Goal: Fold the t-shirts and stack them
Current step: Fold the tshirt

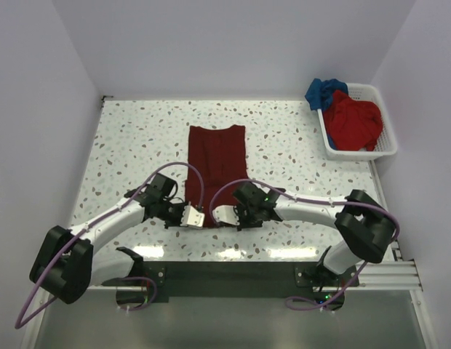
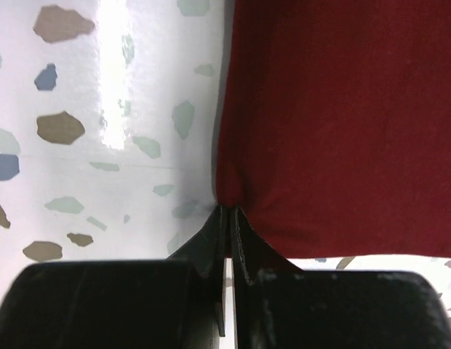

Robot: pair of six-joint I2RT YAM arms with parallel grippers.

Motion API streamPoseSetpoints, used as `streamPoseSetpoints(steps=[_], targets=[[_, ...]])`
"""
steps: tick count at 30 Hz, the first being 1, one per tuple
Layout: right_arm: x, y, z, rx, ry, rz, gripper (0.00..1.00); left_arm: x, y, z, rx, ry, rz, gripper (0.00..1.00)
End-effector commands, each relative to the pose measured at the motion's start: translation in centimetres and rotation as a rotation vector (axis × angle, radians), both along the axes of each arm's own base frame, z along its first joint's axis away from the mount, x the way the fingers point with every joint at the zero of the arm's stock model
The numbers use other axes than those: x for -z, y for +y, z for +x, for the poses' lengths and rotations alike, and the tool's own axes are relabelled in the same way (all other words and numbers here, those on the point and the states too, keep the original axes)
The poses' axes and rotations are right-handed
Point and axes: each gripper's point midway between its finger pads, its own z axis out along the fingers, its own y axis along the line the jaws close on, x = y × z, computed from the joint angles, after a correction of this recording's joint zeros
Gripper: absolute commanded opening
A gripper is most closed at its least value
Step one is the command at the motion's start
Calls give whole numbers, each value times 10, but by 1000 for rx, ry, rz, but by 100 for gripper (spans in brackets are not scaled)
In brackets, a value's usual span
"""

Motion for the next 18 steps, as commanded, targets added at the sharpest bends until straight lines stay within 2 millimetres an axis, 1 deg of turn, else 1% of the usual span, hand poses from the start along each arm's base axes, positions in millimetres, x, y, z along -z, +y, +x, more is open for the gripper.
streamPoseSetpoints(steps=[1,2,3,4,6,7,9,11,12,13,14,15,16,17,18], targets=[[-19,-15,-3,23,29,-22,0,-28,-15,14,6,-56,-76,0],[-27,-19,-6,23,40,-27,0,-32,-16,16,3,-56,-79,0],[-41,-14,-2,22,26,0,0,-37,-17,18,-1,-60,-85,0],[-50,-18,-5,23,35,1,0,-47,-21,25,-8,-81,-100,0],[-80,-12,-1,19,3,54,0,-59,-25,30,-20,-91,-120,0],[-86,-15,-4,20,19,52,0,-69,-28,35,-20,-108,-133,0],[-106,-13,-1,18,4,78,0,-79,-30,38,-28,-117,-150,0],[-114,-18,-6,16,11,73,0,-88,-32,37,-22,-120,-162,0],[-118,-19,-8,13,15,77,0,-92,-33,35,-15,-125,-169,0],[-118,-24,-14,12,35,64,0,-94,-31,31,-11,-110,-166,0],[-122,-25,-18,6,41,76,0,-95,-31,26,0,-106,-169,0],[-124,-28,-23,8,57,80,0,-99,-32,19,21,-103,-178,0],[-123,-35,-33,4,91,60,0,-97,-28,7,34,-68,-162,0],[-124,-38,-41,-9,114,59,0,-98,-27,-1,50,-55,-156,0],[-132,-39,-54,-30,129,78,0,-104,-28,-11,72,-43,-172,0]])
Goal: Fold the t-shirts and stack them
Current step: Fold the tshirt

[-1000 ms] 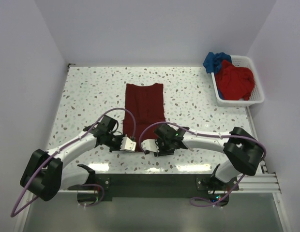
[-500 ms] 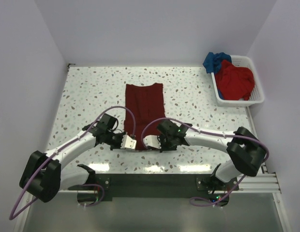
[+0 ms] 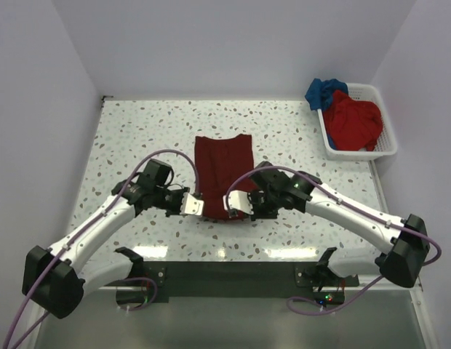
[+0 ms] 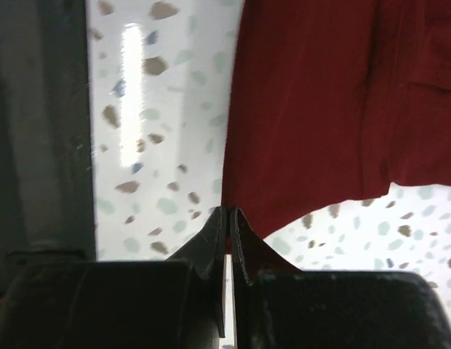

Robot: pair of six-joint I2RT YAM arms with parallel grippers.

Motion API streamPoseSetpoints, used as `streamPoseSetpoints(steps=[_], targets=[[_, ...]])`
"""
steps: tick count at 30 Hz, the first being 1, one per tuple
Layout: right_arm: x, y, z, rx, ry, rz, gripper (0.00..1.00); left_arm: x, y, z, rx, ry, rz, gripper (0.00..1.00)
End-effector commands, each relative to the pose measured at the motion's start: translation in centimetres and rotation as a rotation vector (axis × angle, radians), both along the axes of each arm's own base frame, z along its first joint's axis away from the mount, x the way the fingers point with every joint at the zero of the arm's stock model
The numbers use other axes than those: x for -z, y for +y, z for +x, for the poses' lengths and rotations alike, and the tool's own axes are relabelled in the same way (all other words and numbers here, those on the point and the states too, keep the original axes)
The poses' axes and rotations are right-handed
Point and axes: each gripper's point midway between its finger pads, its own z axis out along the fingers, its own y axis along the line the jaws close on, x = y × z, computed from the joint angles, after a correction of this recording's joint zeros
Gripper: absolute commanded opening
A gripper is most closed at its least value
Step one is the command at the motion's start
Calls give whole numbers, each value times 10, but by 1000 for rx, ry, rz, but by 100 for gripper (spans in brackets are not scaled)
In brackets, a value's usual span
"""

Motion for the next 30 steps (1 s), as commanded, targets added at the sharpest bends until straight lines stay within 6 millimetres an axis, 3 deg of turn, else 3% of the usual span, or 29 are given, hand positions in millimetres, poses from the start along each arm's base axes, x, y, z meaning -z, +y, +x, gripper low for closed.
streamPoseSetpoints(steps=[1,5,8,13,16,20,22,23,24,26,27,29,30], targets=[[-15,-24,-50,-57,136,-22,0,-19,3,-49,90,113,-19,0],[-35,-37,-69,-67,161,0,0,-40,7,-78,116,164,-47,0],[-44,-39,-62,-53,127,4,0,-60,4,-64,37,132,-70,0],[-46,-42,-30,-6,162,21,0,-87,-16,-24,1,107,-91,0],[-50,-43,-9,5,150,30,0,-88,-23,4,-17,70,-76,0],[-55,-37,16,7,158,42,0,-88,-17,48,-36,5,-72,0],[-56,-36,36,27,163,46,0,-89,-18,70,-35,18,-77,0],[-56,-34,49,32,179,57,0,-80,-14,85,-51,48,-73,0],[-57,-33,55,38,185,58,0,-91,-14,99,-56,29,-88,0],[-60,-32,70,41,192,60,0,-89,-11,116,-55,35,-85,0],[-50,-34,82,46,215,47,0,-84,-13,127,-53,65,-80,0],[-49,-33,103,48,191,48,0,-68,-15,140,-46,104,-74,0],[-34,-35,116,49,215,25,0,-70,-17,148,-44,92,-81,0]])
